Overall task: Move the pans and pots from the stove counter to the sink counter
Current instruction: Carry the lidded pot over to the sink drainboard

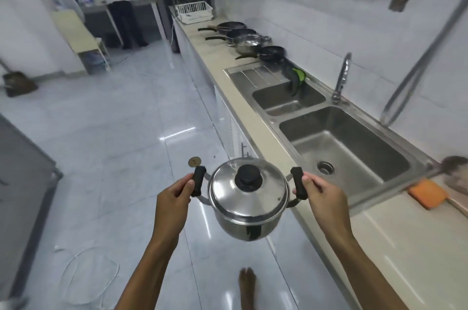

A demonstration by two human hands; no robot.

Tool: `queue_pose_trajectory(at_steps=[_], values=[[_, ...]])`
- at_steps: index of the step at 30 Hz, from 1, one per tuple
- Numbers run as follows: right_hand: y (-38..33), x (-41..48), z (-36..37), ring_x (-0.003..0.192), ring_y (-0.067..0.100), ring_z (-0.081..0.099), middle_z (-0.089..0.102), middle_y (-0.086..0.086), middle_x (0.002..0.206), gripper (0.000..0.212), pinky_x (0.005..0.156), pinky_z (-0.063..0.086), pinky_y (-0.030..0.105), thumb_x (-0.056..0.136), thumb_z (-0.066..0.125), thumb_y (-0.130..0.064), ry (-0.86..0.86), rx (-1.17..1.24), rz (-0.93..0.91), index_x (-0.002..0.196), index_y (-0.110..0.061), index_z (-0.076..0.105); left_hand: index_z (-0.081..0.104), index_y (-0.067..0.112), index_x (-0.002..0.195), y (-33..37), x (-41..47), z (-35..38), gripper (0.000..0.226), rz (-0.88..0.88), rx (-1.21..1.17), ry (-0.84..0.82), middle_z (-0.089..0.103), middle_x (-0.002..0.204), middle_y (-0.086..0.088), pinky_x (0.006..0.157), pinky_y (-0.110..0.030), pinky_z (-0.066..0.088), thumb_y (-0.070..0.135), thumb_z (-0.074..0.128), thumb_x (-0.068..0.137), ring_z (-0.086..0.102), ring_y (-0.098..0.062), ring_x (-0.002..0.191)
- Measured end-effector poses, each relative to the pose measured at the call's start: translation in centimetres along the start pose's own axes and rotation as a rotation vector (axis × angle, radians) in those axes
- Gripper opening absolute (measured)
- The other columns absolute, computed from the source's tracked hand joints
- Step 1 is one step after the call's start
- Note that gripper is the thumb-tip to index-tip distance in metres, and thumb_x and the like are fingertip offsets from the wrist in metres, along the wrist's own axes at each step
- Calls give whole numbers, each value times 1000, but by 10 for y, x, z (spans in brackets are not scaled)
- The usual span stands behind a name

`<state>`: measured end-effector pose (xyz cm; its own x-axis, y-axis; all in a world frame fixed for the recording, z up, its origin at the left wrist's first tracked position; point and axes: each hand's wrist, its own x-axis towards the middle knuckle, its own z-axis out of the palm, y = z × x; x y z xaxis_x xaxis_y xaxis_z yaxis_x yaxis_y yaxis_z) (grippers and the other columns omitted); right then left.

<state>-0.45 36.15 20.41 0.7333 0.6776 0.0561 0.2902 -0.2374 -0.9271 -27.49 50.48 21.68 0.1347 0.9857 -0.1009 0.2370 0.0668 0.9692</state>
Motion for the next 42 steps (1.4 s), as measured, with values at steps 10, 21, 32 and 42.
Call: queue_pose_trajectory(at_steps=[10,21,32,42], values=[[-53,221,145,72,-7,70,77,-17,73,20,61,44,1,101,56,-34,-70,7,22,91,-41,72,72,35,118,31,252,14,23,-74,-60,46,76,112,12,85,-33,54,26,63,99,69,-10,105],[-73,450,274,73,-6,70,77,-17,72,24,67,50,23,100,55,-36,12,-40,65,86,-39,75,75,40,109,65,535,64,17,-42,-38,-35,79,95,20,86,-35,55,35,63,98,70,-9,98],[-60,645,343,87,-13,67,79,-9,97,33,70,47,3,97,60,-42,265,-40,308,125,-27,70,69,24,131,99,806,191,32,-6,123,-380,73,116,6,101,-44,53,31,58,102,66,-15,112],[-9,793,360,92,4,70,77,-4,106,42,85,54,29,94,65,-46,462,-4,443,131,-27,66,73,28,122,109,984,353,31,60,301,-679,79,99,11,82,-29,58,12,60,99,72,-9,88]])
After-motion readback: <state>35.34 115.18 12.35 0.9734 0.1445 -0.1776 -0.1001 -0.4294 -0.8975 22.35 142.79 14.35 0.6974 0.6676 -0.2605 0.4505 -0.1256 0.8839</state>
